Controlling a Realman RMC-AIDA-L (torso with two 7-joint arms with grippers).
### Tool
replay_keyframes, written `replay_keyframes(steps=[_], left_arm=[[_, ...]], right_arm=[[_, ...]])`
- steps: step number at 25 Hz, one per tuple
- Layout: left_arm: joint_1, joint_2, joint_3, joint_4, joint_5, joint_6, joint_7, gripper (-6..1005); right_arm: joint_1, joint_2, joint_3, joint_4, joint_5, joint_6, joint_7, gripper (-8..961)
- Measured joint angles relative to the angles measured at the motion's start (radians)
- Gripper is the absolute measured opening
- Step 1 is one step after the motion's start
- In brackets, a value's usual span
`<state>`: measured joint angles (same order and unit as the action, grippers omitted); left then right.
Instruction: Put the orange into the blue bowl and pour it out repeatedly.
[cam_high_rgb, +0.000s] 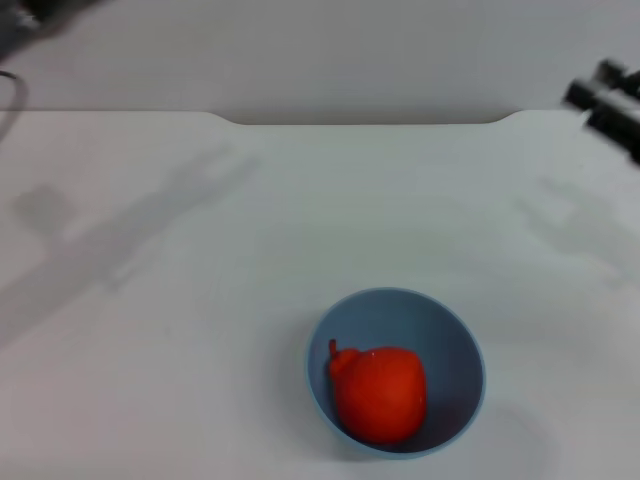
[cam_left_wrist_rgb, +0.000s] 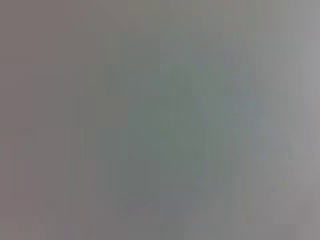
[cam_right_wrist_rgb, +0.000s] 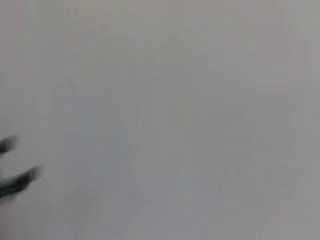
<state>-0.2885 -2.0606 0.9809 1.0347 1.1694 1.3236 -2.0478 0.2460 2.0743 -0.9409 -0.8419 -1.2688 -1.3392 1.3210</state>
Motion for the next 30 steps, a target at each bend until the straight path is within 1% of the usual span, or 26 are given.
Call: replay_keyframes(steps=[1,2,3,5,7,8,9,10,11,15,16,17,18,19,20,21,22,25,30], left_arm=[[0.000,0.000,0.000,0.000,0.000,0.000,0.000,790],[0.027,-0.002,-0.025,-0.040,-0.087,0.023,0.103,790],[0.044,-0.002,-0.031,-0.055,-0.125,0.026,0.156,790],[0.098,-0.008,-0.036,-0.098,-0.238,0.026,0.358,789],[0.141,-0.014,-0.025,-0.154,-0.351,0.024,0.598,789],[0.164,-0.015,0.000,-0.222,-0.432,0.028,0.811,788],[0.164,-0.015,0.000,-0.222,-0.432,0.028,0.811,788],[0.174,-0.015,0.020,-0.262,-0.470,0.034,0.955,788],[0.178,-0.015,0.034,-0.289,-0.488,0.035,1.055,788],[0.184,-0.017,0.107,-0.434,-0.555,0.038,1.597,786],[0.181,-0.017,0.170,-0.499,-0.597,0.041,1.851,786],[0.181,-0.018,0.192,-0.518,-0.611,0.040,1.919,786],[0.181,-0.018,0.192,-0.518,-0.611,0.040,1.919,785],[0.180,-0.018,0.211,-0.536,-0.627,0.036,1.997,785],[0.179,-0.018,0.227,-0.552,-0.638,0.035,2.053,785],[0.178,-0.018,0.235,-0.561,-0.645,0.034,2.083,784],[0.178,-0.018,0.251,-0.571,-0.650,0.036,2.096,784],[0.178,-0.018,0.263,-0.574,-0.651,0.036,2.060,783],[0.175,-0.018,0.280,-0.577,-0.651,0.008,1.951,783]], right_arm=[[0.001,-0.001,0.019,0.048,0.066,-0.002,-0.034,530],[0.001,-0.001,0.035,0.096,0.132,-0.004,-0.073,530],[0.001,-0.001,0.050,0.139,0.189,-0.005,-0.107,530],[0.001,-0.001,0.077,0.237,0.314,-0.006,-0.180,530],[0.002,-0.001,0.092,0.309,0.401,-0.007,-0.239,530],[0.004,-0.001,0.101,0.350,0.449,-0.007,-0.276,530],[0.006,-0.001,0.108,0.388,0.487,-0.007,-0.311,530],[0.009,-0.001,0.115,0.423,0.521,-0.007,-0.344,530],[0.012,0.000,0.122,0.457,0.550,-0.007,-0.376,530],[0.021,0.004,0.135,0.590,0.629,-0.009,-0.573,530],[0.025,0.006,0.135,0.658,0.633,-0.010,-0.718,530],[0.029,0.007,0.137,0.686,0.633,-0.010,-0.772,530],[0.034,0.009,0.140,0.718,0.633,-0.013,-0.831,530],[0.039,0.010,0.144,0.745,0.633,-0.016,-0.873,530],[0.039,0.010,0.144,0.745,0.633,-0.016,-0.873,530],[0.055,0.012,0.157,0.803,0.633,-0.027,-0.928,530],[0.063,0.012,0.167,0.826,0.633,-0.031,-0.939,530],[0.077,0.012,0.182,0.850,0.634,-0.036,-0.944,530],[0.099,0.012,0.188,0.863,0.634,-0.042,-0.942,530]])
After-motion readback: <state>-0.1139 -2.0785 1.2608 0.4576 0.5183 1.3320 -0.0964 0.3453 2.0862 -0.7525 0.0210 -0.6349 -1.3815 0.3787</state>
